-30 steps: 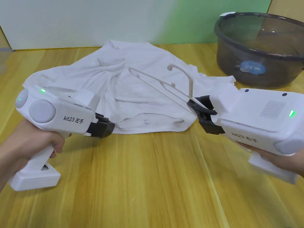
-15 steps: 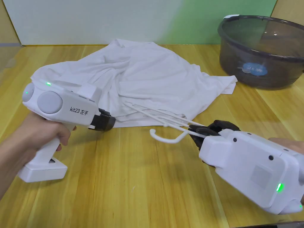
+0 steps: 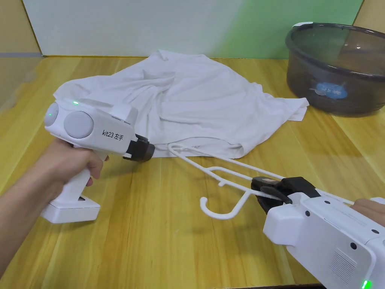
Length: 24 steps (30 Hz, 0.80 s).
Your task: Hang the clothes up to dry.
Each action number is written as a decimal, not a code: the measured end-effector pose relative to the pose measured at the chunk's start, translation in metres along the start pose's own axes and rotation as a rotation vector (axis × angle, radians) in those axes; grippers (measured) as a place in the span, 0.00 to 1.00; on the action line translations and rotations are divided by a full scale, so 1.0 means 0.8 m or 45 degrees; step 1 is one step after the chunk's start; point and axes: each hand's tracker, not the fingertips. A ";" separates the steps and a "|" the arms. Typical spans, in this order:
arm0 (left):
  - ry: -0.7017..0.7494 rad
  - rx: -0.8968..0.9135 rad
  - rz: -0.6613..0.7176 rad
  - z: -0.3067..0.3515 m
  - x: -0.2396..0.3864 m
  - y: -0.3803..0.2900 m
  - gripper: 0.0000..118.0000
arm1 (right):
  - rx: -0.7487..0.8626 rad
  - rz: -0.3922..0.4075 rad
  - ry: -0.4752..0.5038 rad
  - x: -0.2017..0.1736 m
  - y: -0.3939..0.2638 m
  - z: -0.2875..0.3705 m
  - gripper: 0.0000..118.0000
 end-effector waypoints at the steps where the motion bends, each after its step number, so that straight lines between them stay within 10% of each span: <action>1: 0.001 0.001 -0.014 0.000 0.001 -0.001 0.02 | 0.007 0.005 0.005 -0.003 0.001 0.000 0.08; 24: -0.017 0.179 -0.074 0.022 0.017 -0.007 0.02 | -0.022 0.009 0.000 -0.015 0.017 -0.019 0.08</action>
